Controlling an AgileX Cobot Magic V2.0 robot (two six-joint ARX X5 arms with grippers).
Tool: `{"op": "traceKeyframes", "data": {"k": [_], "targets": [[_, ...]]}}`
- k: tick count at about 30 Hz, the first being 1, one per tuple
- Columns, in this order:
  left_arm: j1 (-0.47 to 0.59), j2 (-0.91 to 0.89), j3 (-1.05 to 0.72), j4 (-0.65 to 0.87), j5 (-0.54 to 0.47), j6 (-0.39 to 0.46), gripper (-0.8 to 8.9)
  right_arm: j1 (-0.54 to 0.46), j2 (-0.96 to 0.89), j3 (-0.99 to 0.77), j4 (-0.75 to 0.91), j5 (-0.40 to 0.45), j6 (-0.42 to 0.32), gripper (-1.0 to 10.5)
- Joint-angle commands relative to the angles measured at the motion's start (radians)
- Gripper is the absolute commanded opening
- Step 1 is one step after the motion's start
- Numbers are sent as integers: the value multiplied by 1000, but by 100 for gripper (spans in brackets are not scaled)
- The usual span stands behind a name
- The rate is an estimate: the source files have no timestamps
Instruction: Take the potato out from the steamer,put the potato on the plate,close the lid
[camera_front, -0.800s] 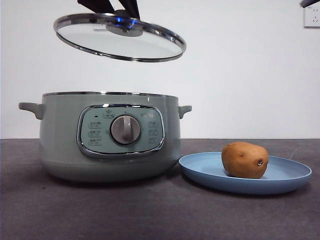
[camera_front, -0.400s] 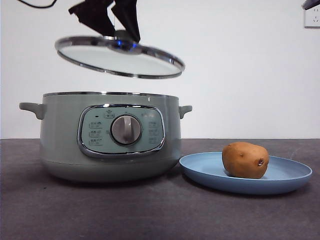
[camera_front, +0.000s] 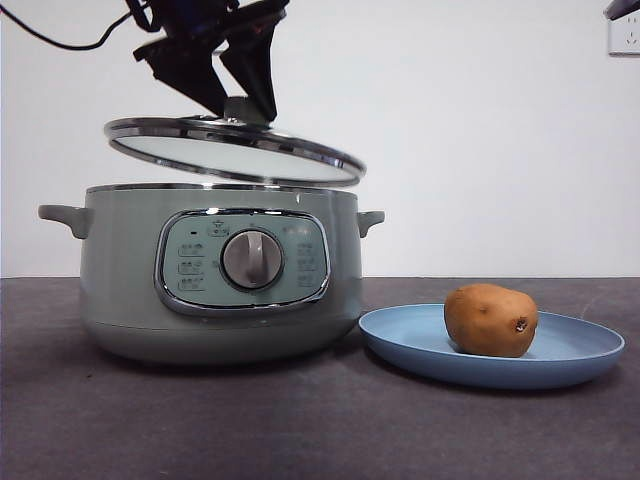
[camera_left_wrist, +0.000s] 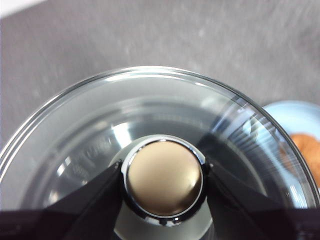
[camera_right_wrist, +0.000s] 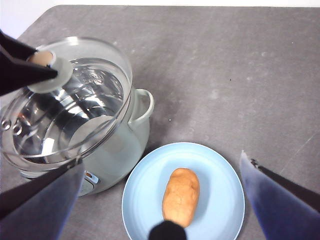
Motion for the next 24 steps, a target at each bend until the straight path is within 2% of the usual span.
{"op": "traceKeyframes", "data": {"k": [1,16,24], "targets": [[-1,-20,-12,51,-3,-18,-9,-3,1,1,2,2,2,533],[9,-20,-30,2,-39,-18,-9,-3,1,1,1,1,2,533],[10,-20,-125,54,-23,-33,-9,-3,1,1,1,1,2,533]]}}
